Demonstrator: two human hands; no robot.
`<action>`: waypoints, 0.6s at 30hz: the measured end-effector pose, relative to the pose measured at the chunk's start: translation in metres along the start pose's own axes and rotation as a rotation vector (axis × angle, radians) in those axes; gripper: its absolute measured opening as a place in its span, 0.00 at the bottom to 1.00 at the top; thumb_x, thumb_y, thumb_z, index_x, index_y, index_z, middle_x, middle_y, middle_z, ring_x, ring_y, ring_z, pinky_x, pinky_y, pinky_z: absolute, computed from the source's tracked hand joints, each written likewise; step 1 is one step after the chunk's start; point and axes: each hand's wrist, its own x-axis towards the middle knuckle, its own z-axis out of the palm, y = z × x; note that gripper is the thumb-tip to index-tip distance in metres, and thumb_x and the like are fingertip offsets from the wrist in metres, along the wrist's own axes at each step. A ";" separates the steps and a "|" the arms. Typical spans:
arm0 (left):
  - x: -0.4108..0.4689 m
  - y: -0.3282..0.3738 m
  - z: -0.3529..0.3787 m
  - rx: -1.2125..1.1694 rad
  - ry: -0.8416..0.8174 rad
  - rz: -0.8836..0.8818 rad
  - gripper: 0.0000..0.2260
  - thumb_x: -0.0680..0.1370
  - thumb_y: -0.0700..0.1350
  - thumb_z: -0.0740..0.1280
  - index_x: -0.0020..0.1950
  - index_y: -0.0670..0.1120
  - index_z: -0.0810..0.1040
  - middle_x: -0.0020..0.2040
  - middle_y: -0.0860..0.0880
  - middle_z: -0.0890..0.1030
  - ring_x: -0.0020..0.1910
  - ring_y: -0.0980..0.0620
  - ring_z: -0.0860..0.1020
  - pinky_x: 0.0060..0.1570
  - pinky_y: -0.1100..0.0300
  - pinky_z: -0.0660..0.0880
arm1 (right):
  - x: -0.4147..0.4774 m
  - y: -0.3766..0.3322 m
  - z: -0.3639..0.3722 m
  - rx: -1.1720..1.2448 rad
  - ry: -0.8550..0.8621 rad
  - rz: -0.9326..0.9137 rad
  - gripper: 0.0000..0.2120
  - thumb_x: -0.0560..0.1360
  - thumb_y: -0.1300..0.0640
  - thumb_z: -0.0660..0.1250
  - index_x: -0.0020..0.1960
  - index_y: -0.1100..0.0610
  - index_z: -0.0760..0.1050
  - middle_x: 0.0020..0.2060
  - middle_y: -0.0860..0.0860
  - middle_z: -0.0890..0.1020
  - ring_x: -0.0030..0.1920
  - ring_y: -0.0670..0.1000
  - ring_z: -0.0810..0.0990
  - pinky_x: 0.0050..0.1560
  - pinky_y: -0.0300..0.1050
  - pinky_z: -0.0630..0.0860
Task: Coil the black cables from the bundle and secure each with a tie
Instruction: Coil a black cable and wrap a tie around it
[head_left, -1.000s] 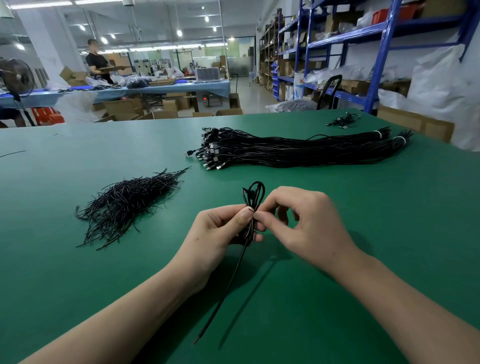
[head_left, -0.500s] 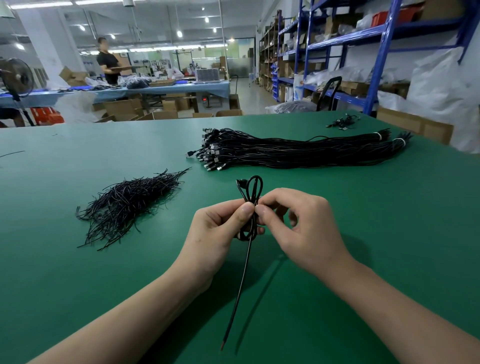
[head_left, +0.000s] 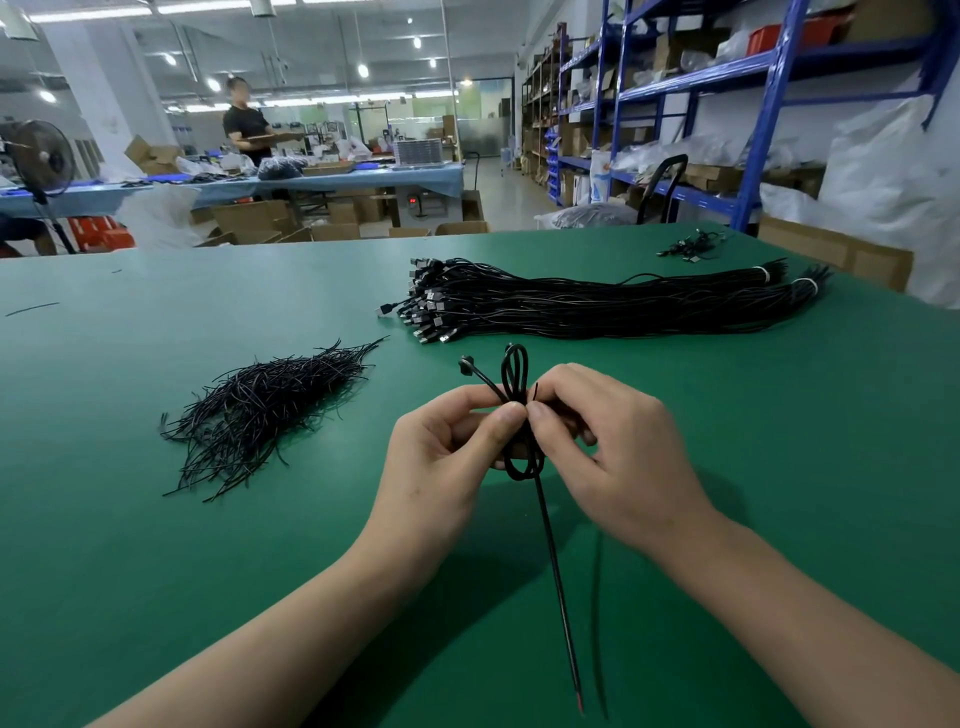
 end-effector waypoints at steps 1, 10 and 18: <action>0.000 0.000 0.000 0.001 -0.006 0.003 0.04 0.80 0.46 0.70 0.50 0.51 0.85 0.45 0.45 0.87 0.44 0.52 0.86 0.43 0.65 0.78 | 0.000 0.001 -0.001 -0.009 -0.014 -0.011 0.07 0.80 0.53 0.62 0.44 0.51 0.73 0.35 0.43 0.72 0.36 0.46 0.71 0.36 0.48 0.72; 0.002 -0.004 -0.002 0.045 -0.033 -0.028 0.04 0.79 0.47 0.69 0.48 0.51 0.84 0.39 0.48 0.87 0.38 0.54 0.84 0.41 0.63 0.78 | 0.000 0.001 -0.005 -0.054 -0.033 -0.049 0.10 0.81 0.53 0.61 0.41 0.51 0.71 0.31 0.43 0.71 0.32 0.47 0.70 0.32 0.48 0.70; 0.002 -0.001 -0.006 0.095 -0.056 -0.018 0.04 0.78 0.46 0.72 0.51 0.50 0.85 0.43 0.47 0.88 0.44 0.52 0.86 0.44 0.65 0.78 | 0.000 0.003 0.001 0.118 -0.091 0.129 0.12 0.81 0.51 0.61 0.39 0.51 0.68 0.25 0.45 0.68 0.27 0.48 0.68 0.29 0.44 0.63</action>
